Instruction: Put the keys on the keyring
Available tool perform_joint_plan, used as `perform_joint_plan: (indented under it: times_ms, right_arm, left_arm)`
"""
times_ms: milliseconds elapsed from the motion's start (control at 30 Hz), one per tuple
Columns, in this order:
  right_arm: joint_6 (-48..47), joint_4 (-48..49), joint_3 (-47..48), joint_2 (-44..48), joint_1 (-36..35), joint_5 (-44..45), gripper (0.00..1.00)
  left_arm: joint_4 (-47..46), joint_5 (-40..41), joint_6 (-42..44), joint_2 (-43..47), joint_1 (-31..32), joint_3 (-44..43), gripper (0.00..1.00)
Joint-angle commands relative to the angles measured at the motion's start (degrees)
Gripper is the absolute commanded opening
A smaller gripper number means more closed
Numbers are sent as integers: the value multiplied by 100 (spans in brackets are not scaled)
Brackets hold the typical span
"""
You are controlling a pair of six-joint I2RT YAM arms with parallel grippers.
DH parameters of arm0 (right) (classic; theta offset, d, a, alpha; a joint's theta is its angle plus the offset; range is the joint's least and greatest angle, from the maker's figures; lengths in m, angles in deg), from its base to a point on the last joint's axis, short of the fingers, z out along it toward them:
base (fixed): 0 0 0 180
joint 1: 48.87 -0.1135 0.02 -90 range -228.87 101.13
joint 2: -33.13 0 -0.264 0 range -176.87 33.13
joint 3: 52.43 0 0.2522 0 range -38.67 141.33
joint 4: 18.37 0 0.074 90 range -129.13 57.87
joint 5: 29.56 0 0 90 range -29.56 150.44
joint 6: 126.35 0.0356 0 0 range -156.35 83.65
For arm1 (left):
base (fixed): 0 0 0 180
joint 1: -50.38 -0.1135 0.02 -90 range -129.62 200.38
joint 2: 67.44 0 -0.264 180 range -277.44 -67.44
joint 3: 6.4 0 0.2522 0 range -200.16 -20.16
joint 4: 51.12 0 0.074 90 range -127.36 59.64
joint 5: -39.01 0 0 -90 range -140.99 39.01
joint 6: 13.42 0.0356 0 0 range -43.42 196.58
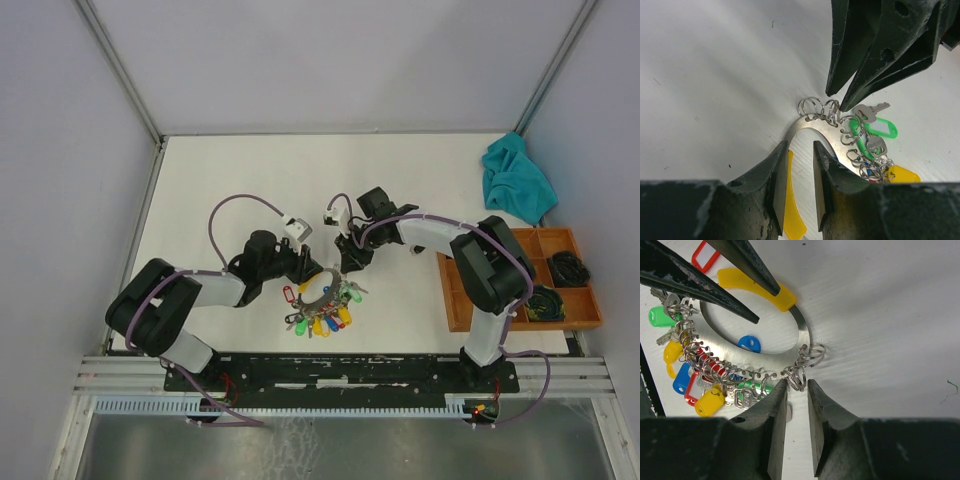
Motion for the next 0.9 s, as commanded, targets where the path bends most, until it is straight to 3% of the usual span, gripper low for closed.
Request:
perform_joint_plan:
  times_ms: [0,433,867]
  right_arm:
    - [-12,-20,145,-101,8,-194,30]
    - [-57,-193,47,39,4,-628,21]
    - [146,80,18,68,1,-251,24]
  left_arm:
    - [-223,-145,30,-43,-11,-136,33]
    - [-241,-304,-44,-388,59,-273,31]
    - [-178,-304,-36,-550,126,-374,30]
